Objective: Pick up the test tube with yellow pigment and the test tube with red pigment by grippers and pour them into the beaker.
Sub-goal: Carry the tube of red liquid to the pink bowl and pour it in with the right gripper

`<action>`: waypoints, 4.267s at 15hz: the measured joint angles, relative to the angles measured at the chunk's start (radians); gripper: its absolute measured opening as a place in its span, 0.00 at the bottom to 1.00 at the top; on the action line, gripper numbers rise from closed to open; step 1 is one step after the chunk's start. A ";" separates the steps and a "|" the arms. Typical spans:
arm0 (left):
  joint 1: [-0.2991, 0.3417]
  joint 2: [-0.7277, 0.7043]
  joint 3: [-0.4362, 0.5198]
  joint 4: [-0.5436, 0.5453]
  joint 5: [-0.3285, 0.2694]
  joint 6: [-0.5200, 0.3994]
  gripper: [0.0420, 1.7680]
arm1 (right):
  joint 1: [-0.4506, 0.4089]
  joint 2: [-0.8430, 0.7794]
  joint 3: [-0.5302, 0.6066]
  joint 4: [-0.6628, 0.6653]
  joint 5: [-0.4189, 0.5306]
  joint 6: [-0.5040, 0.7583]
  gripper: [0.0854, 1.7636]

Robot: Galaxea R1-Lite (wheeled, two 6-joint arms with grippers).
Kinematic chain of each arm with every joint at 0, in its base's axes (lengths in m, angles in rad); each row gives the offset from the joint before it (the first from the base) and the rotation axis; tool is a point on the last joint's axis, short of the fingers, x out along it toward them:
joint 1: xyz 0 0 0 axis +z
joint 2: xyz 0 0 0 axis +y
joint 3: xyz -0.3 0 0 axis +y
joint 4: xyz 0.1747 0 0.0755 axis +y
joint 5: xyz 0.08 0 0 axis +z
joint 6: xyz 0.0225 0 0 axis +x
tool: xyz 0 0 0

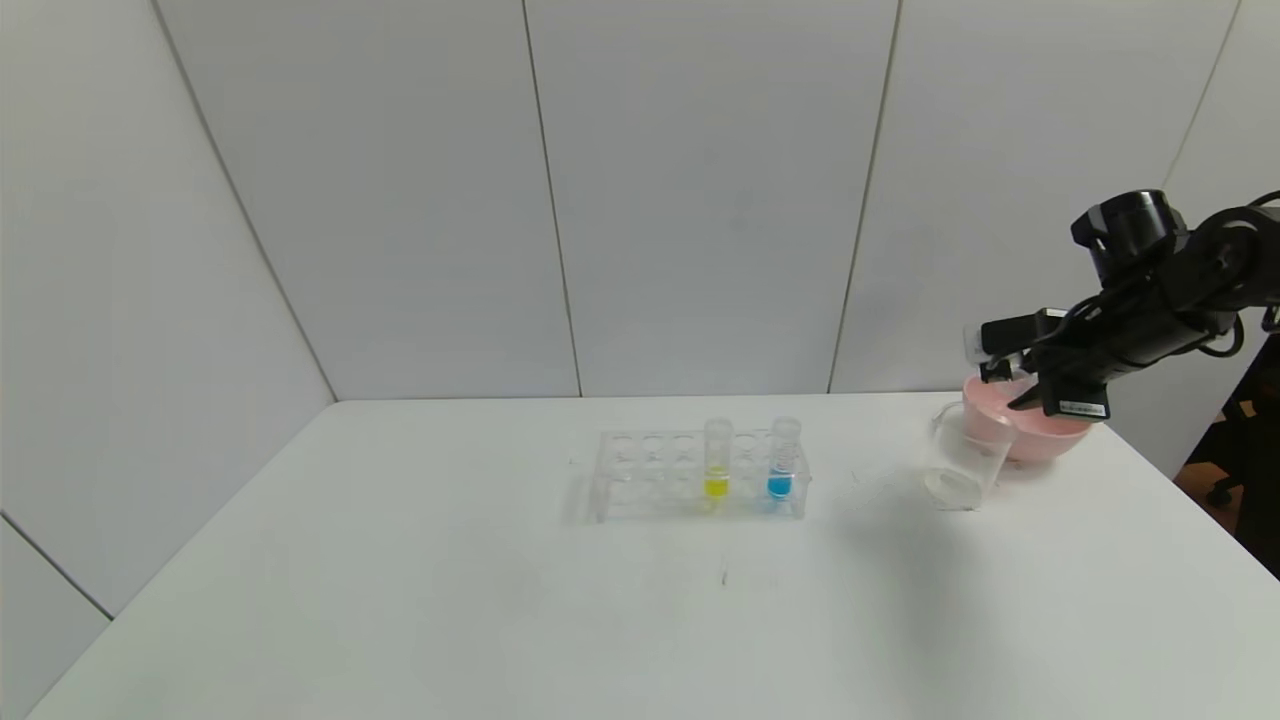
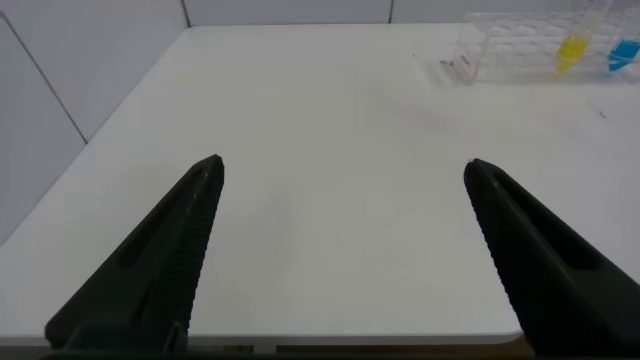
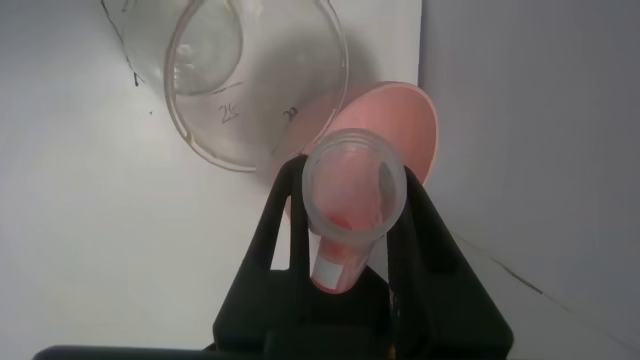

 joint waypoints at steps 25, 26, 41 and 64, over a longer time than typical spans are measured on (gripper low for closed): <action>0.000 0.000 0.000 0.000 0.000 0.000 0.97 | 0.041 -0.029 0.000 0.044 -0.132 0.014 0.25; 0.000 0.000 0.000 0.000 0.000 0.000 0.97 | 0.041 -0.029 0.001 0.049 -0.133 0.015 0.25; 0.000 0.000 0.000 0.000 0.000 0.000 0.97 | 0.055 -0.020 -0.001 0.082 -0.273 0.023 0.25; 0.000 0.000 0.000 0.000 0.000 0.000 0.97 | 0.103 0.025 -0.050 0.096 -0.427 0.020 0.25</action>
